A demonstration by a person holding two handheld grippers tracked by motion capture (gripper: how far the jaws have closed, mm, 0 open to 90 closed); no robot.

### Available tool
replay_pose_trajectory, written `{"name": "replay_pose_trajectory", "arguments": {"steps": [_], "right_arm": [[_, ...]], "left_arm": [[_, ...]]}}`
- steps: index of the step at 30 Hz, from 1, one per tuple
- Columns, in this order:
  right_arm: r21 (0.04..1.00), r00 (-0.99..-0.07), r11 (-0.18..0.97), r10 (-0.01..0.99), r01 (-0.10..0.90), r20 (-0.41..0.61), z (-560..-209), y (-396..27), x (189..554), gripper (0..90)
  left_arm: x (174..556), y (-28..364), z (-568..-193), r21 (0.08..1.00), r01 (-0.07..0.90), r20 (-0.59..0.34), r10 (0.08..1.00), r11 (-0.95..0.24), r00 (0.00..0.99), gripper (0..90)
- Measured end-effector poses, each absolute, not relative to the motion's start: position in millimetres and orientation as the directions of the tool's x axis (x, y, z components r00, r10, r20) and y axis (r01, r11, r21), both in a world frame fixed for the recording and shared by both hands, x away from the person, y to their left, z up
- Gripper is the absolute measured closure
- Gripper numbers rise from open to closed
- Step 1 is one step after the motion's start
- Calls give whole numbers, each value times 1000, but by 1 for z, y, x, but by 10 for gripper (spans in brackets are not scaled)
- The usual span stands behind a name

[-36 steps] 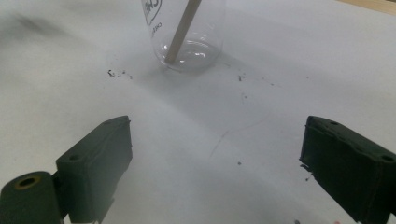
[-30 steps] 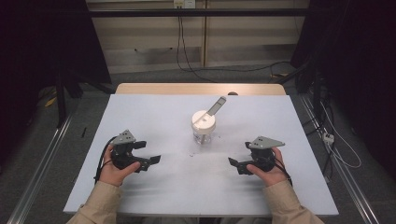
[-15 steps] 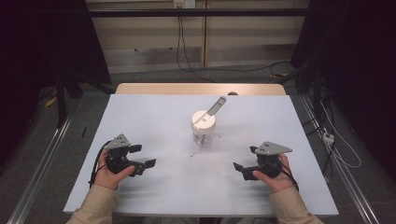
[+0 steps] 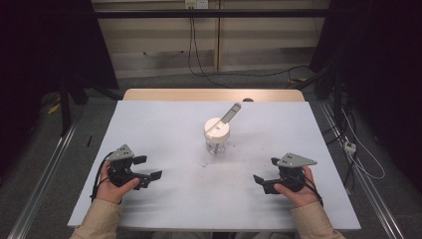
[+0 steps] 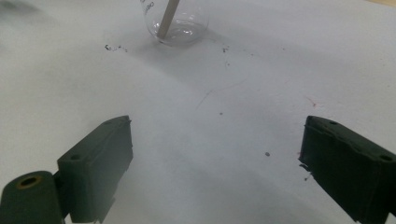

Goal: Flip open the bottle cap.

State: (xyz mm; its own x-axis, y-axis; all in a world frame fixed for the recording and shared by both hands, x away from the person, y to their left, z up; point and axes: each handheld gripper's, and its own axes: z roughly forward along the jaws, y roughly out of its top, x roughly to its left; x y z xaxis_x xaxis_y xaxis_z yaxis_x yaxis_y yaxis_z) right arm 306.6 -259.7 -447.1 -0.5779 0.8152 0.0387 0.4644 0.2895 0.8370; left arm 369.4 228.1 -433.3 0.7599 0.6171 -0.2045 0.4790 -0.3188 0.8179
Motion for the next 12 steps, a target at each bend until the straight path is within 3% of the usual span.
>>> {"name": "replay_pose_trajectory", "arguments": {"steps": [12], "right_arm": [[839,-577,287,816,462,38,-447,-261,307,91]], "left_arm": [[368,235,-436,814,484,-198,630,-320,751,75]]}}
